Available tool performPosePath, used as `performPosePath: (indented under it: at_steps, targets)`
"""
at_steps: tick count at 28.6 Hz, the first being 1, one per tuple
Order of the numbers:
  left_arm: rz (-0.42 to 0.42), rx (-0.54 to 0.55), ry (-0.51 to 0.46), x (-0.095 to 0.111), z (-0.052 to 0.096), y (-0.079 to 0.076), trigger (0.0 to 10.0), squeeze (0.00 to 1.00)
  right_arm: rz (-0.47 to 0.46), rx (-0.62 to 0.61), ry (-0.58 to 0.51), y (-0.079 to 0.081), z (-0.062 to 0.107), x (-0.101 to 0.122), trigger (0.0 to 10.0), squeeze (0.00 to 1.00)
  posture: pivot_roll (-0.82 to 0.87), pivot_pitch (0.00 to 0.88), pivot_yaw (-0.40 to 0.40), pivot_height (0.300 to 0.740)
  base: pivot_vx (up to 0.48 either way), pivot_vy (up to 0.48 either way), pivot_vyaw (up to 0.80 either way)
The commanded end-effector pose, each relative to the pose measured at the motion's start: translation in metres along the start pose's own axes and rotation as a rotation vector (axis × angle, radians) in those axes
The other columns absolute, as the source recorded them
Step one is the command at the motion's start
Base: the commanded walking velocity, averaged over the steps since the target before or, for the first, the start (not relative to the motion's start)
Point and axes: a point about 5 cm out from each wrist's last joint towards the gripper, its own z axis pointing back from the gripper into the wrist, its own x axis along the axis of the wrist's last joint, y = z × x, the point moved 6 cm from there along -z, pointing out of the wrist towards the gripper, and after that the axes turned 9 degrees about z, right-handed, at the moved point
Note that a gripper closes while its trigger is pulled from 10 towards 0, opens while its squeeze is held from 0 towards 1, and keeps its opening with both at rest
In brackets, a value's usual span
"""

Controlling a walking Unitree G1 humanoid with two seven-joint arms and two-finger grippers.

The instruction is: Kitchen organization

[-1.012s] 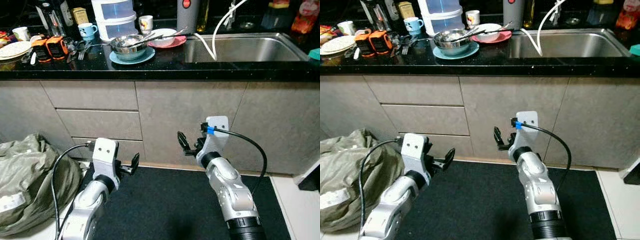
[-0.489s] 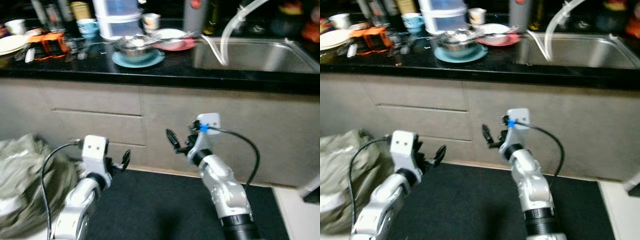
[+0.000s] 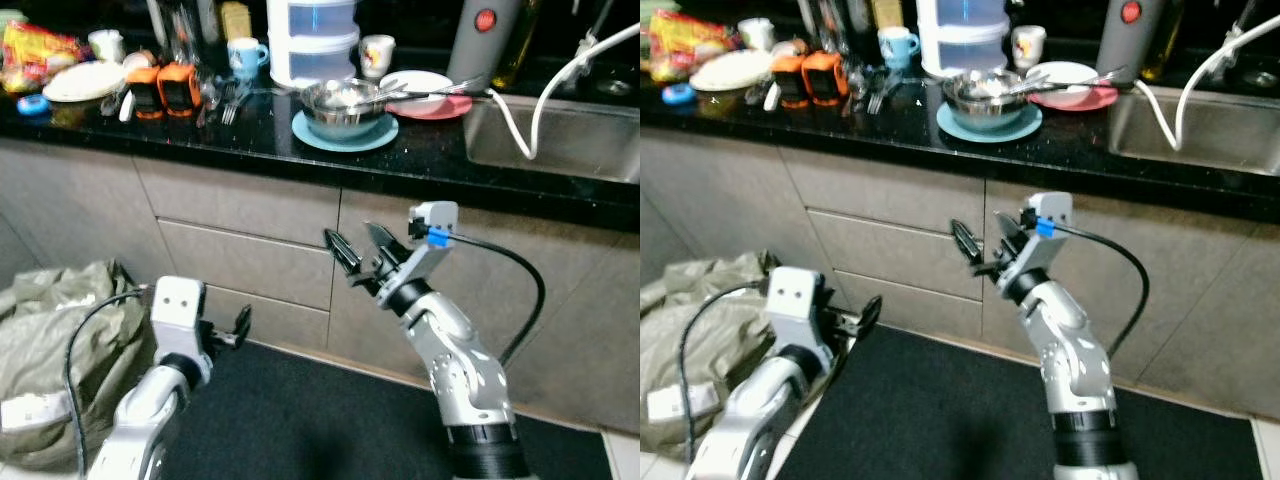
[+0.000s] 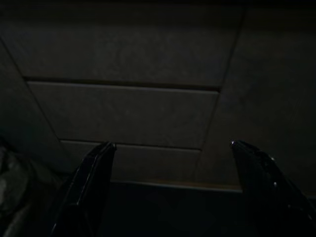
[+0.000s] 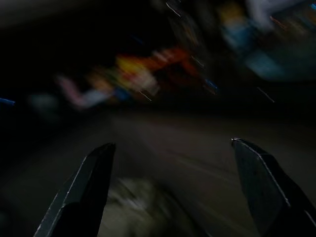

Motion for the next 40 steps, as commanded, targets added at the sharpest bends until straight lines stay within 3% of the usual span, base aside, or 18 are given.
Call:
performPosePath:
  at_steps: [1,5,9,10,11,14,27,37,40]
  targets:
    - [0.007,-0.001,0.01,-0.002,0.001,-0.001,10.0,0.0,-0.047,0.031,-0.055,0.004,-0.003,0.017,10.0,1.0,0.05,0.0,0.07,0.74,0.315,0.0,0.0]
    - [0.005,-0.005,0.01,-0.001,0.002,-0.003,10.0,0.0,-0.169,0.067,-0.189,0.008,-0.007,0.056,10.0,1.0,0.05,0.0,0.072,0.74,0.309,0.0,0.0]
    - [0.005,-0.012,0.013,-0.001,0.001,-0.005,10.0,0.0,-0.124,0.016,-0.165,0.0,-0.011,0.06,10.0,1.0,0.04,0.0,0.075,0.74,0.315,0.0,0.0]
    - [0.005,-0.014,0.014,-0.001,0.001,-0.006,10.0,0.0,-0.11,-0.01,-0.154,-0.005,-0.013,0.06,10.0,0.53,0.04,0.0,0.076,0.74,0.315,0.0,0.0]
    - [0.005,-0.015,0.014,-0.002,0.001,-0.006,10.0,0.0,-0.089,-0.022,-0.127,-0.008,-0.014,0.057,10.0,0.0,0.04,0.0,0.076,0.74,0.319,0.0,0.0]
    - [0.006,-0.016,0.012,-0.001,0.0,-0.007,10.0,0.0,-0.094,-0.046,-0.062,-0.015,-0.015,0.046,10.0,0.0,0.04,0.0,0.073,0.74,0.319,0.0,-0.53]
    - [0.01,-0.026,0.009,0.0,-0.002,-0.013,10.0,0.0,-0.09,-0.114,-0.068,-0.025,-0.013,0.049,10.0,0.0,0.04,0.0,0.075,0.74,0.318,0.0,-0.62]
    - [0.008,-0.025,0.01,-0.001,-0.002,-0.012,10.0,0.0,-0.088,-0.118,-0.051,-0.02,-0.017,0.042,10.0,0.0,0.04,0.0,0.078,0.74,0.319,0.0,0.0]
    - [0.002,-0.069,0.038,-0.007,0.006,-0.016,10.0,0.0,-0.098,-0.11,-0.052,-0.014,-0.021,0.04,10.0,0.0,0.05,0.0,0.073,0.74,0.319,0.0,0.0]
